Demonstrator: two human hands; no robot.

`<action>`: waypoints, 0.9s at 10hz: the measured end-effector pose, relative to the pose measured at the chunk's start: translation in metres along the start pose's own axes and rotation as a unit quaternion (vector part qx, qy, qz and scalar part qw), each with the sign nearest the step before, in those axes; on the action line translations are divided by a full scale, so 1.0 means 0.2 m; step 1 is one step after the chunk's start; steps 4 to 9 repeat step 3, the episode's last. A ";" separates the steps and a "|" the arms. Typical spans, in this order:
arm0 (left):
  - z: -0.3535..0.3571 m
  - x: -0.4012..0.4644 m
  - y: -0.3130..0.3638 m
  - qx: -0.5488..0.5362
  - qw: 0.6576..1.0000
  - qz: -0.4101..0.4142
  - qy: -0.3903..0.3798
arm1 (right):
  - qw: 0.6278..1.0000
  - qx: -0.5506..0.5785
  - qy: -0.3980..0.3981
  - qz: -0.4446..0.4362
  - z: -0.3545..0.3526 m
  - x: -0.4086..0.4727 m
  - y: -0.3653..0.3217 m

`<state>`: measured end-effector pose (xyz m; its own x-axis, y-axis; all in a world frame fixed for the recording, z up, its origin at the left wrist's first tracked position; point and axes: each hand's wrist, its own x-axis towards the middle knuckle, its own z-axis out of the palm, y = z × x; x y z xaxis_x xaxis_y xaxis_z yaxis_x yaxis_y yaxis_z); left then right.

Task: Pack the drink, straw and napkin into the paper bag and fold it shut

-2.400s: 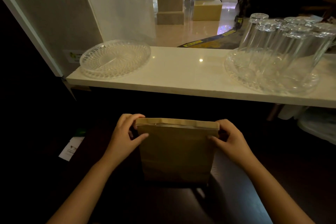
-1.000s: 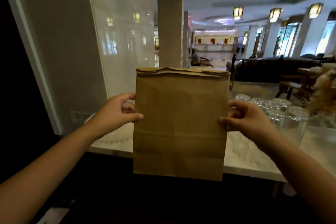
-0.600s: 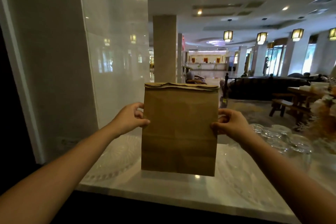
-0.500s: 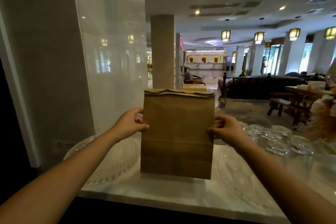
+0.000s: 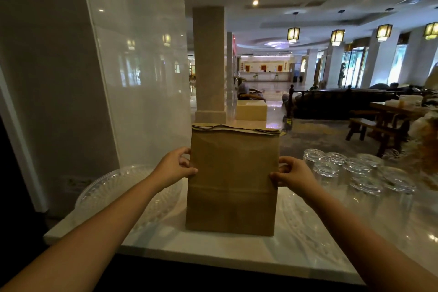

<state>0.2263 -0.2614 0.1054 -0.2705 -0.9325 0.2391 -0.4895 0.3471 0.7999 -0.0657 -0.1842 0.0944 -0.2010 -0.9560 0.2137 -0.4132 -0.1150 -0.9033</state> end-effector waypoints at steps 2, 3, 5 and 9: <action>-0.09 -0.06 0.05 0.025 0.997 -0.029 -0.069 | 1.000 -0.018 -0.006 -0.018 -0.09 -0.01 -0.08; -0.20 -0.10 0.13 0.078 0.992 -0.045 -0.084 | 0.998 -0.042 0.020 -0.031 -0.16 -0.04 -0.19; -0.20 -0.10 0.13 0.078 0.992 -0.045 -0.084 | 0.998 -0.042 0.020 -0.031 -0.16 -0.04 -0.19; -0.20 -0.10 0.13 0.078 0.992 -0.045 -0.084 | 0.998 -0.042 0.020 -0.031 -0.16 -0.04 -0.19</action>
